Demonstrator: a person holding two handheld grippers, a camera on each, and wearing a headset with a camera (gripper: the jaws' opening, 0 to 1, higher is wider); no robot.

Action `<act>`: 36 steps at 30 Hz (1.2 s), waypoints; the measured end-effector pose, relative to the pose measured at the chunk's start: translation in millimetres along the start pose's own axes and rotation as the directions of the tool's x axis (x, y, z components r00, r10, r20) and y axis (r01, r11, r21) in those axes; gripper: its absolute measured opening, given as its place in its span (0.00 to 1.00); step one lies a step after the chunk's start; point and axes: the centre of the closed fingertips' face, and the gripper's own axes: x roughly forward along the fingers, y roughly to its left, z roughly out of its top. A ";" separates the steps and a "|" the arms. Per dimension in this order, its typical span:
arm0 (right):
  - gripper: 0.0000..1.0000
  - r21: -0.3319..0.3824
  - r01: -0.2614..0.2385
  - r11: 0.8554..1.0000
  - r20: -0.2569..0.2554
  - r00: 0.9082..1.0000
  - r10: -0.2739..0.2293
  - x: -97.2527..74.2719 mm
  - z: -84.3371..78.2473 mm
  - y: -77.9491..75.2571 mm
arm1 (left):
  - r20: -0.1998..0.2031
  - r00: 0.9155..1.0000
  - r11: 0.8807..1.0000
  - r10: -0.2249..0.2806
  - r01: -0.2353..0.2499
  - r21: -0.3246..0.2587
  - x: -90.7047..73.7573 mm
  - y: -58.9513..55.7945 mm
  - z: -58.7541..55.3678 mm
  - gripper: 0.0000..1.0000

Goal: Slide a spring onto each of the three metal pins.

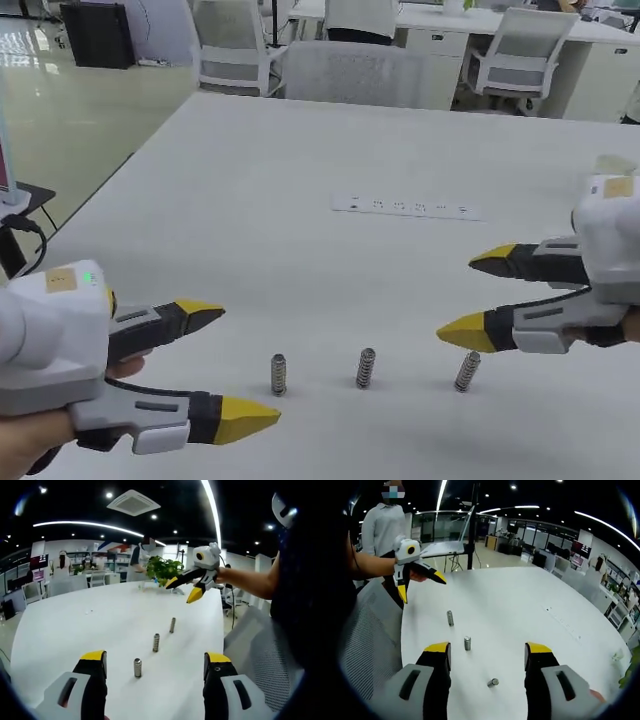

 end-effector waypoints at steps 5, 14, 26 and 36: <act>0.64 0.020 0.015 1.000 0.036 0.999 -0.015 -13.7 -12.5 -1.4 | 0.000 1.000 1.000 0.010 -0.010 -0.002 -1.2 0.5 0.8 0.77; 0.68 0.033 0.009 0.999 0.067 0.998 -0.011 -24.8 -29.5 8.0 | -0.009 1.000 1.000 0.013 -0.013 -0.002 -3.0 -4.0 -2.7 0.78; 0.77 0.073 -0.017 0.997 0.110 0.994 0.009 -30.4 -57.9 23.7 | -0.031 0.999 1.000 0.011 -0.011 -0.003 -7.8 -10.7 -14.3 0.79; 0.84 0.089 -0.052 0.995 0.129 0.991 0.040 -31.2 -71.2 31.8 | -0.043 0.999 1.000 0.005 -0.006 -0.008 -9.0 -11.5 -21.2 0.82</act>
